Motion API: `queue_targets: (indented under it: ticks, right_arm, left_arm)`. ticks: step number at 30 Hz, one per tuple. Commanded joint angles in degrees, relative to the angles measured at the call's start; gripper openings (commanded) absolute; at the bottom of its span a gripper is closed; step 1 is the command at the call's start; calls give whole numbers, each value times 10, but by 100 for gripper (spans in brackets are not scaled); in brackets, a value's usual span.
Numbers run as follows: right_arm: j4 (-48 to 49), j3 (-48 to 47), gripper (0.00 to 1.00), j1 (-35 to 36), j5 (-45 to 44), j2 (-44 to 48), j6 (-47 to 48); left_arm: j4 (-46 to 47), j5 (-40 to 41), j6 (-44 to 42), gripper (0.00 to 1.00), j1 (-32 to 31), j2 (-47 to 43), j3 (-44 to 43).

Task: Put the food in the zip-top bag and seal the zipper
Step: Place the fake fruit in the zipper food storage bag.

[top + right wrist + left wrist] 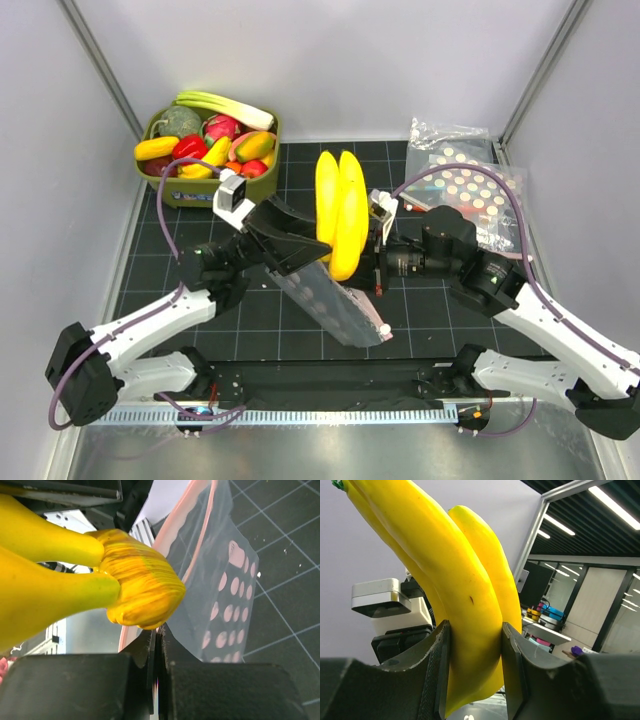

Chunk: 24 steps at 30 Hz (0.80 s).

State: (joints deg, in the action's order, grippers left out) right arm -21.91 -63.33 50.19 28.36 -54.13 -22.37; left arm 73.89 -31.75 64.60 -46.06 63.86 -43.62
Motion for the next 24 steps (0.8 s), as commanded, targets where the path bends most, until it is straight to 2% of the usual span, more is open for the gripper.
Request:
queue_targets:
  ticks: [1,7,12,17,24]
  right_arm:
    - [-20,-31,1,3,17,10,23]
    - [-43,-36,1,3,-8,34,46]
    - [-44,-32,1,3,-16,46,56]
    - [-38,-29,1,4,-19,46,61]
    - [-34,-25,1,3,-46,69,53]
  left_arm:
    - [-27,-37,23,1,-1,0,-40]
    - [-145,-72,2,0,-1,-44,-25]
    - [-151,-81,-24,0,-1,-62,26]
    - [-158,-101,-11,0,-1,-44,31]
    - [-159,-116,-42,0,0,-52,47]
